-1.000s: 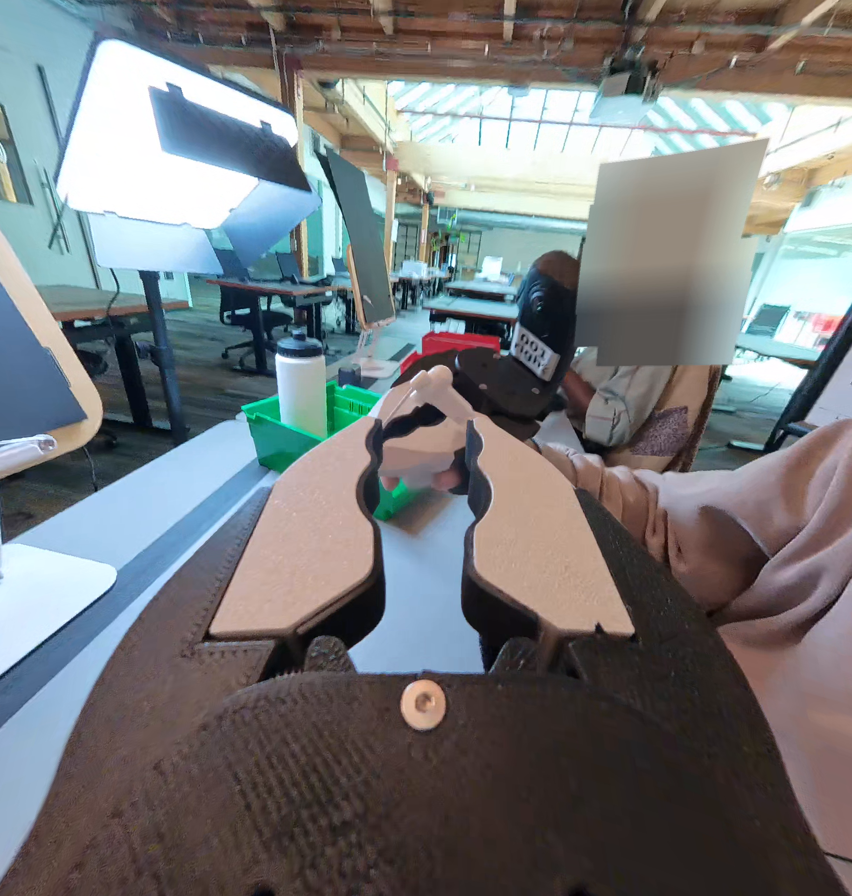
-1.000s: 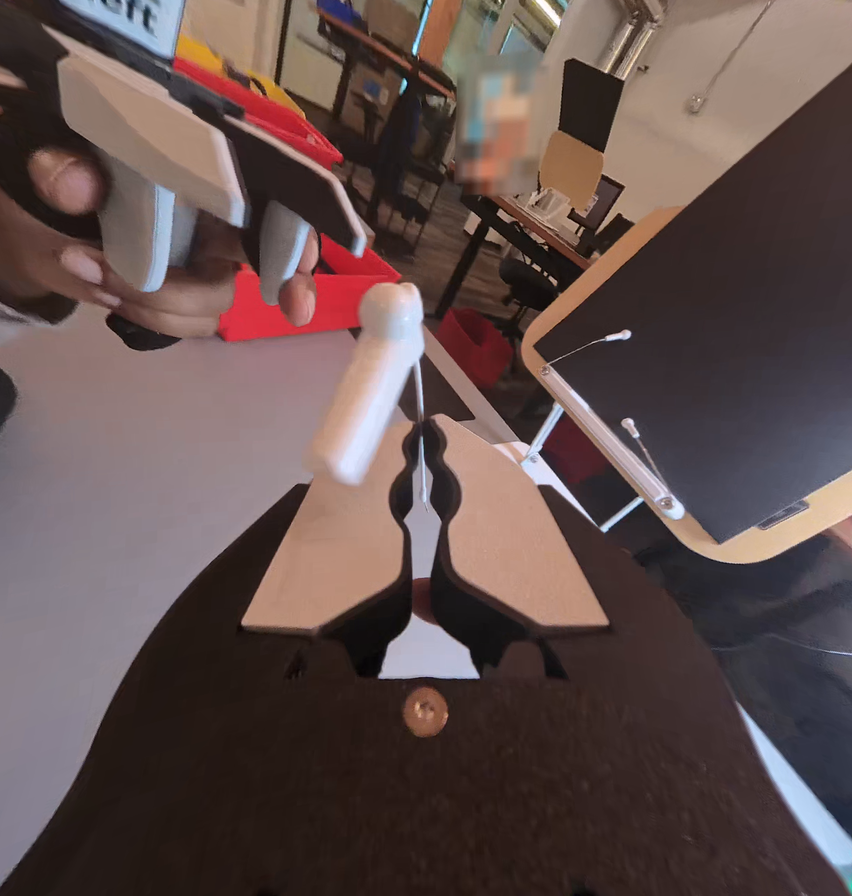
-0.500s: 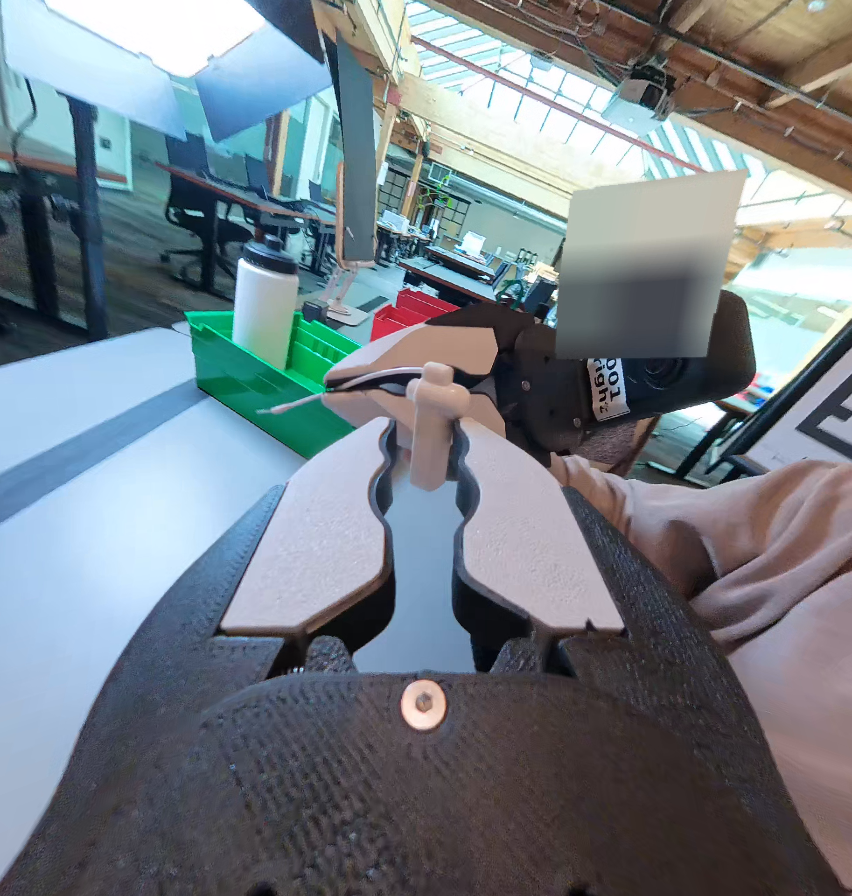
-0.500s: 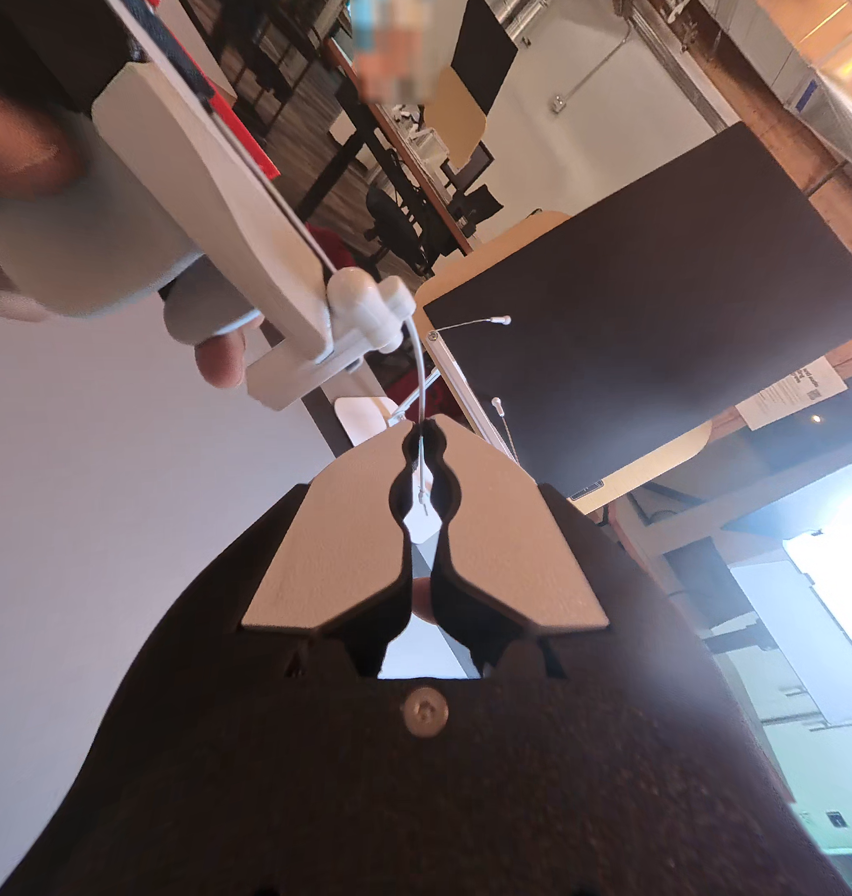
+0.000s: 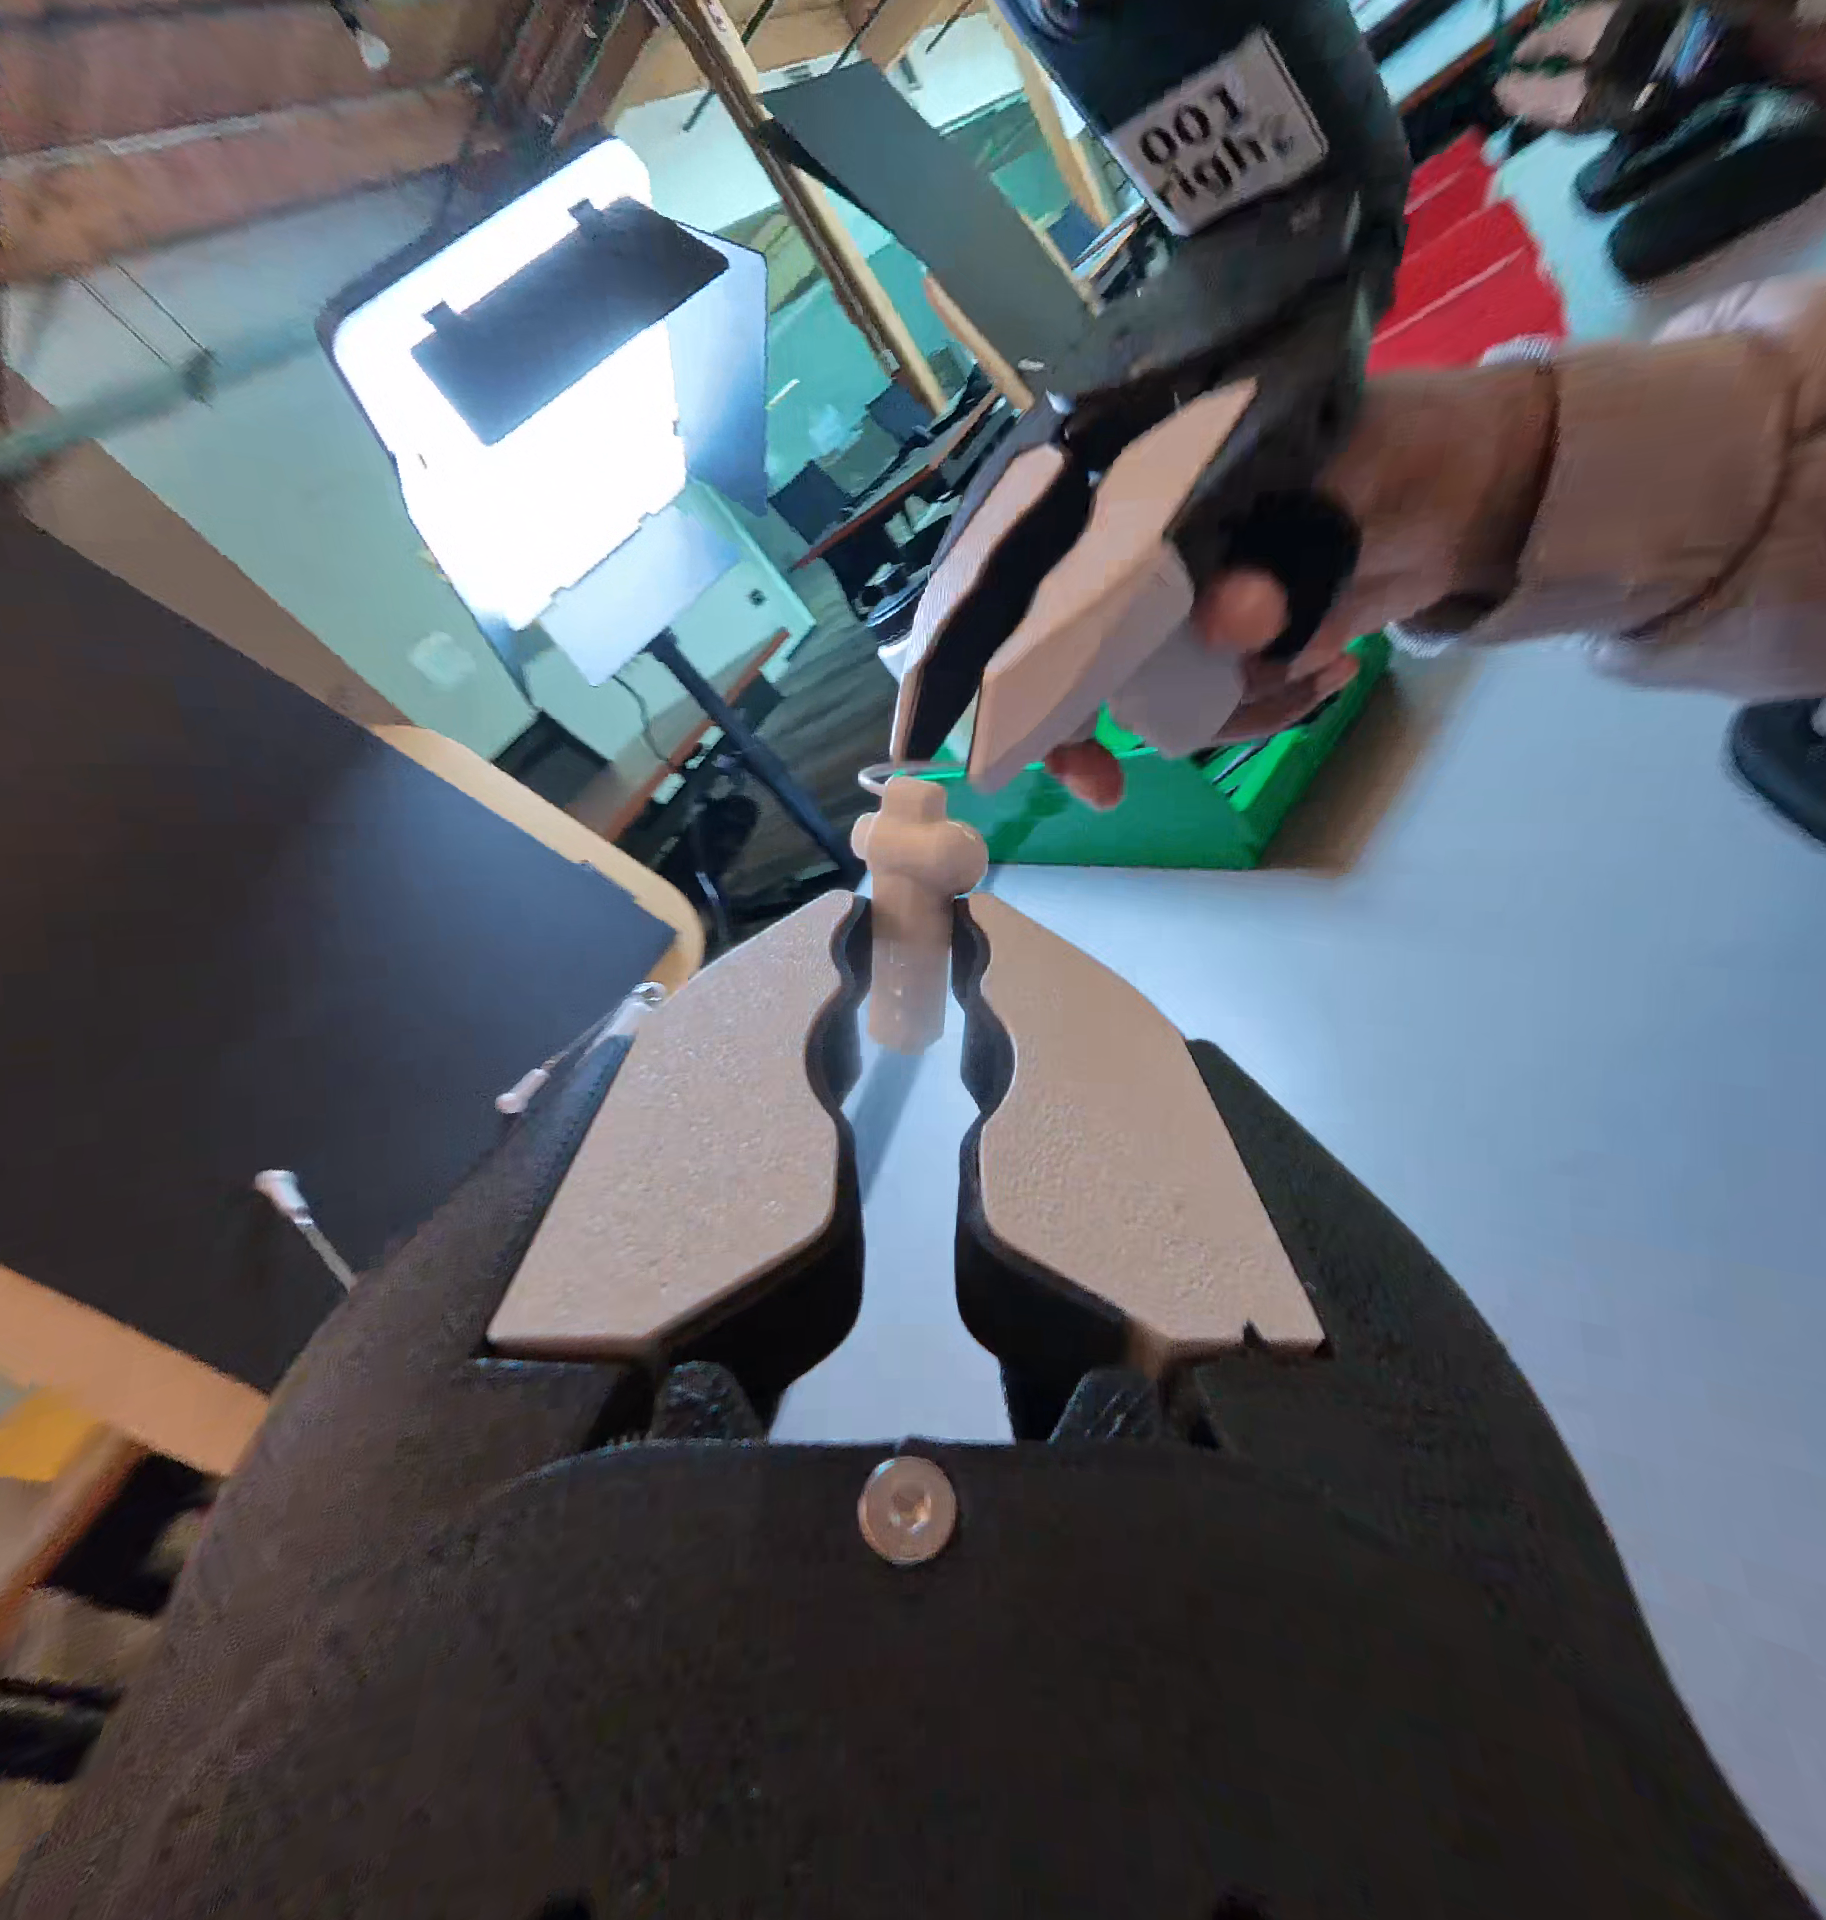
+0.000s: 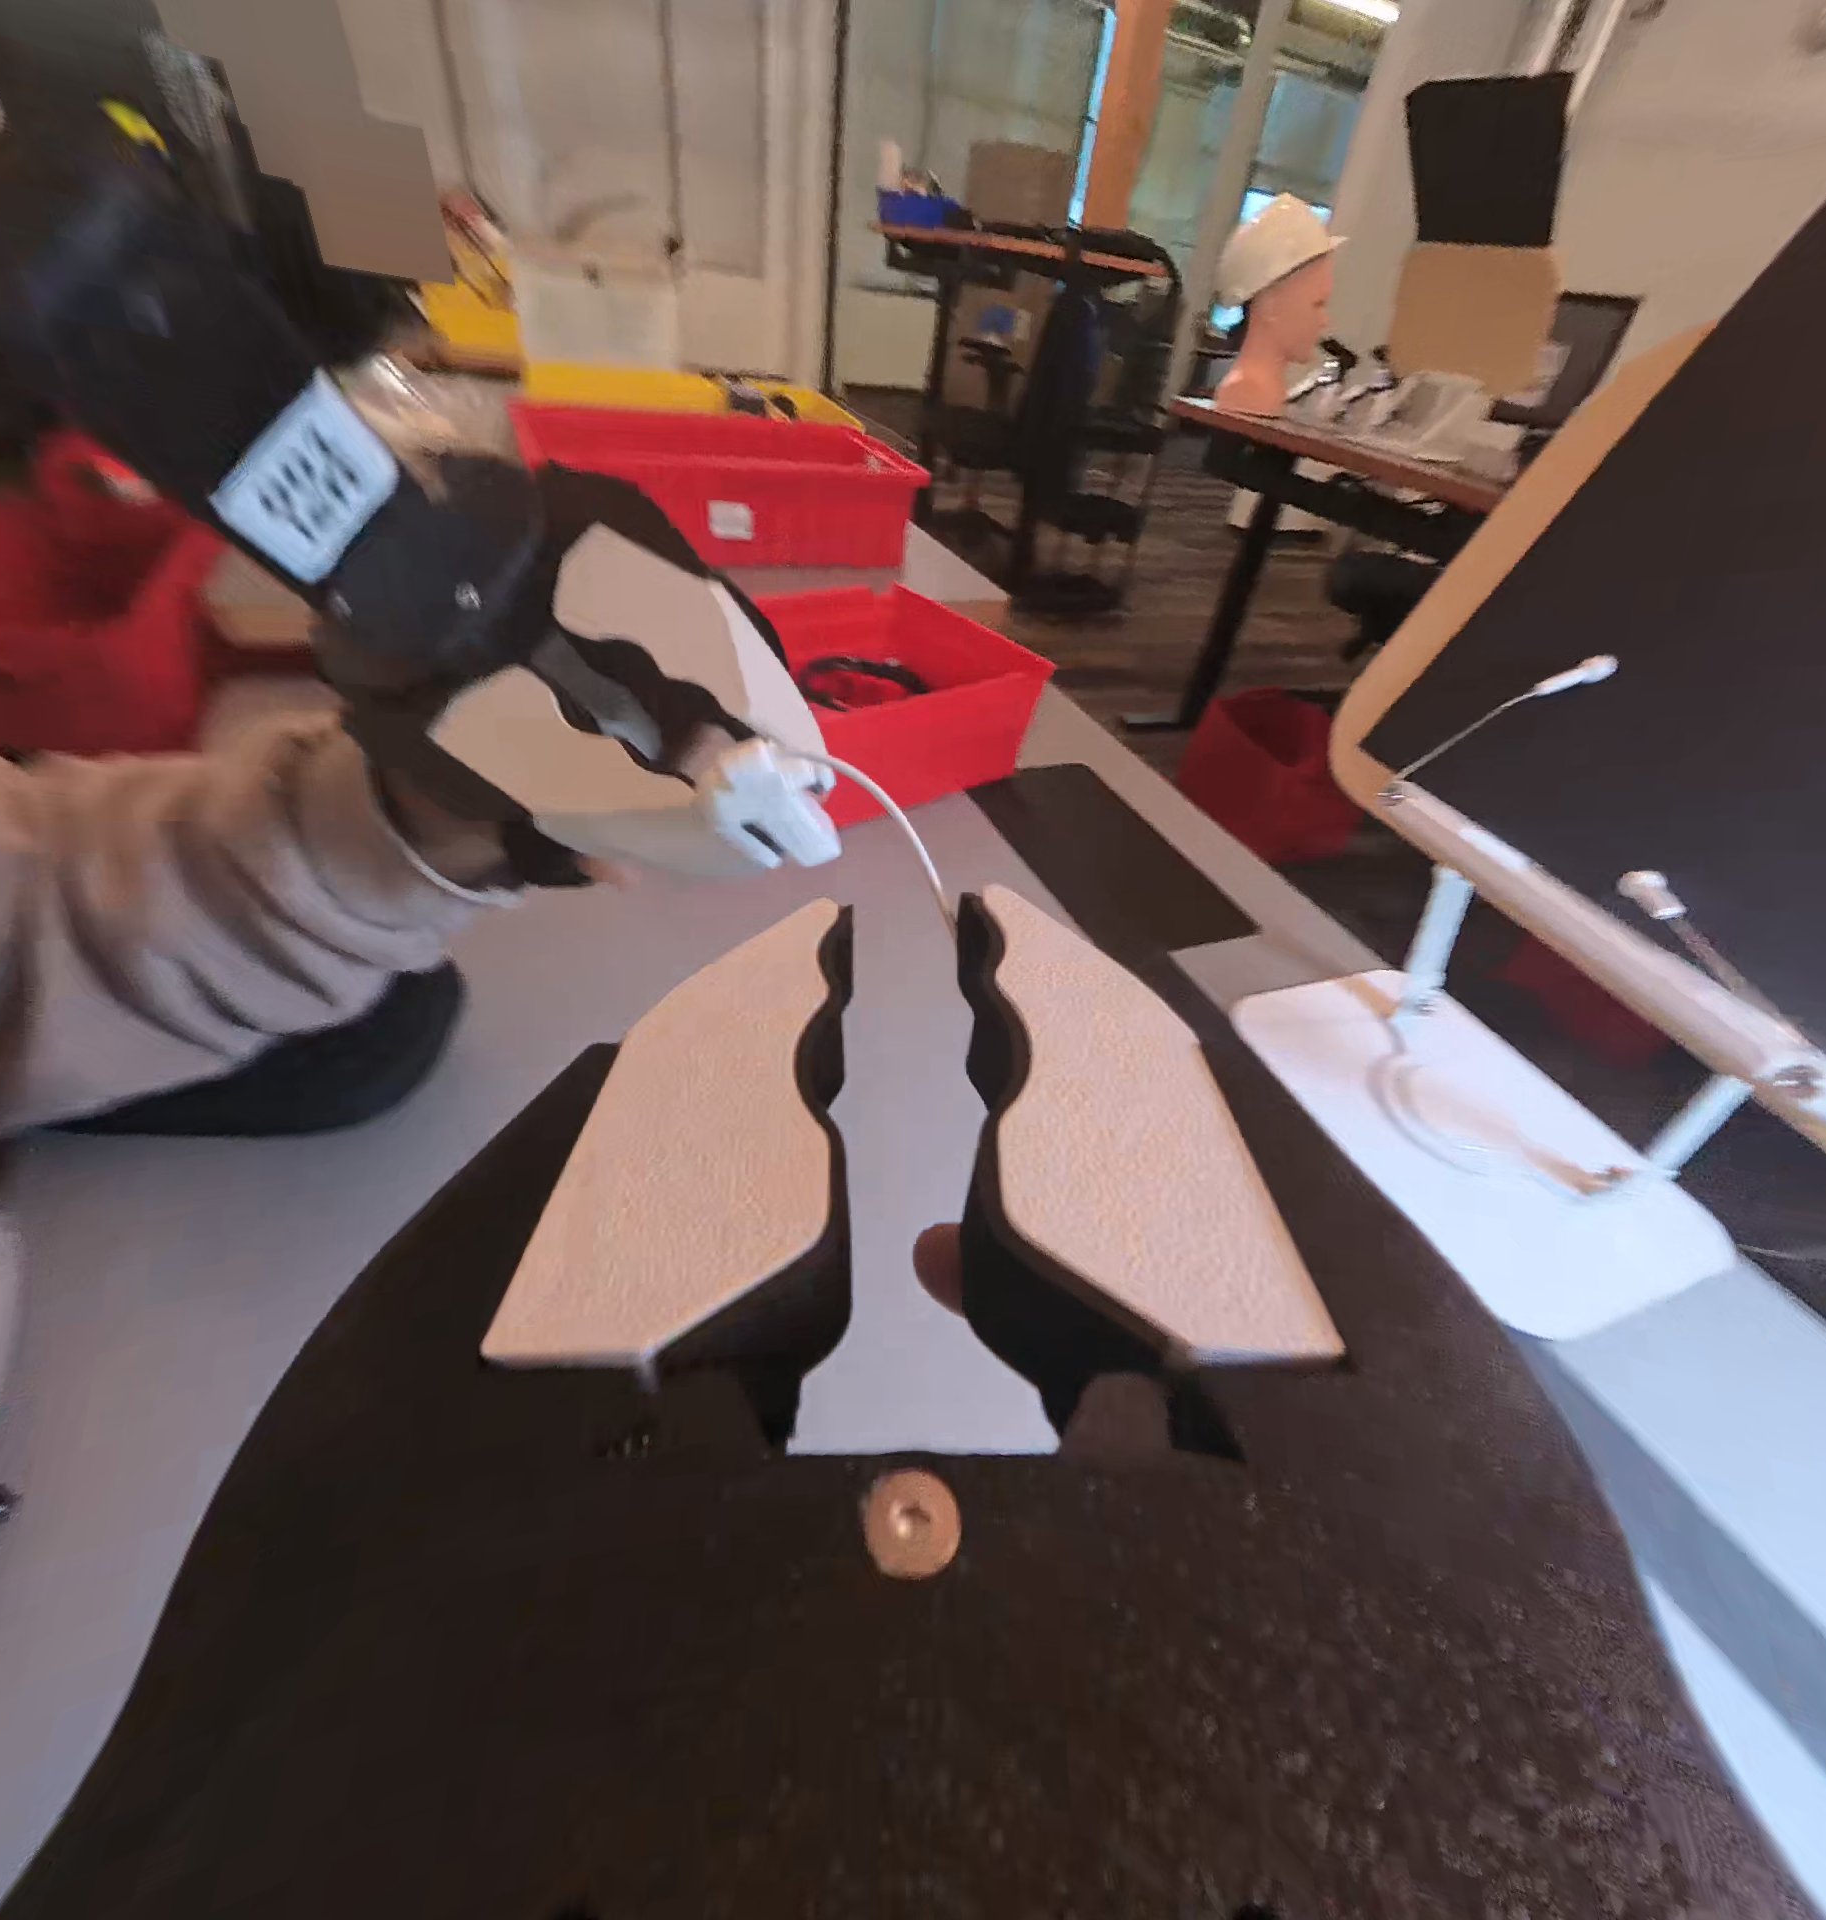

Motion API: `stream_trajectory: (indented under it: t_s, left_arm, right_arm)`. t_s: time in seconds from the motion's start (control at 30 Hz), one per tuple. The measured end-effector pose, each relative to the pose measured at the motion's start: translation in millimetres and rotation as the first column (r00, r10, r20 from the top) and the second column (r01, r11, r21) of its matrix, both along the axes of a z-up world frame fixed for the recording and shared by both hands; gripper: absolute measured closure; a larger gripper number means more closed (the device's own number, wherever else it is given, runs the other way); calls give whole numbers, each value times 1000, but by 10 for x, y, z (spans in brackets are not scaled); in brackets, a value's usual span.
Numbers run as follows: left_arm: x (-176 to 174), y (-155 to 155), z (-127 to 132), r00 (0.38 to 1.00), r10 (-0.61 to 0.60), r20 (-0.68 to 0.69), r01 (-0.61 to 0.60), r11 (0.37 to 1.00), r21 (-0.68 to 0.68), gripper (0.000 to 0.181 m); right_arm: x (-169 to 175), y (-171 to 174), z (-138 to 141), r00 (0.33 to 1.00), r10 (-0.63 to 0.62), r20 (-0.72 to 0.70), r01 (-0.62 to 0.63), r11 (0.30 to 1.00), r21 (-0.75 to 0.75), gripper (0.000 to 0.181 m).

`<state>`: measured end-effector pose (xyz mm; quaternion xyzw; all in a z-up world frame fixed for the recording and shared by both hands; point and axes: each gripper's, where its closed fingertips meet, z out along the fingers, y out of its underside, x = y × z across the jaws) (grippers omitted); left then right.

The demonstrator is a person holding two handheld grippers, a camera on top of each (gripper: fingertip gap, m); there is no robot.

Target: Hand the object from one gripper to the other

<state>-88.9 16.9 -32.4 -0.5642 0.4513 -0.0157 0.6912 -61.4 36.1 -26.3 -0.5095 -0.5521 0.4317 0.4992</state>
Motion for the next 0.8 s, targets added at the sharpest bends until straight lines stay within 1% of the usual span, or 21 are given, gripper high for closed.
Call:
stream_trajectory:
  t_s: [0.07,0.13,0.23,0.33,0.4,0.47,0.53,0.6,0.7,0.8]
  left_arm:
    - [-30,39,-10,995,71,-76,-64,993,95,166]
    - [-65,85,-17,978,156,-139,-129,973,191,167]
    - [-117,152,-34,935,282,-214,-206,925,319,167]
    - [-174,205,-37,891,379,-249,-257,875,411,167]
    - [-249,256,-37,864,434,-255,-300,850,433,167]
    - [-348,298,-23,853,464,-241,-335,839,429,167]
    - [-460,338,-7,852,479,-212,-371,837,401,167]
    - [-524,355,5,860,474,-186,-383,843,379,167]
    - [-523,361,0,861,475,-181,-384,841,380,167]
    - [-425,350,-34,857,474,-202,-369,839,400,167]
  right_arm:
    - [38,-40,85,996,67,-56,-74,988,-138,157]
    - [51,-40,127,992,92,-90,-112,963,-246,154]
    - [44,-23,173,986,92,-140,-136,929,-345,151]
    - [29,-25,239,973,95,-212,-176,895,-409,149]
    - [48,-45,317,959,104,-263,-205,896,-393,148]
    - [135,-22,479,933,78,-351,-213,908,-362,148]
    - [246,31,609,913,38,-405,-187,924,-334,148]
    - [326,105,673,906,-13,-424,-134,940,-315,151]
    - [269,134,580,929,-37,-368,-89,943,-321,151]
    - [32,81,302,965,-22,-260,-73,934,-350,151]
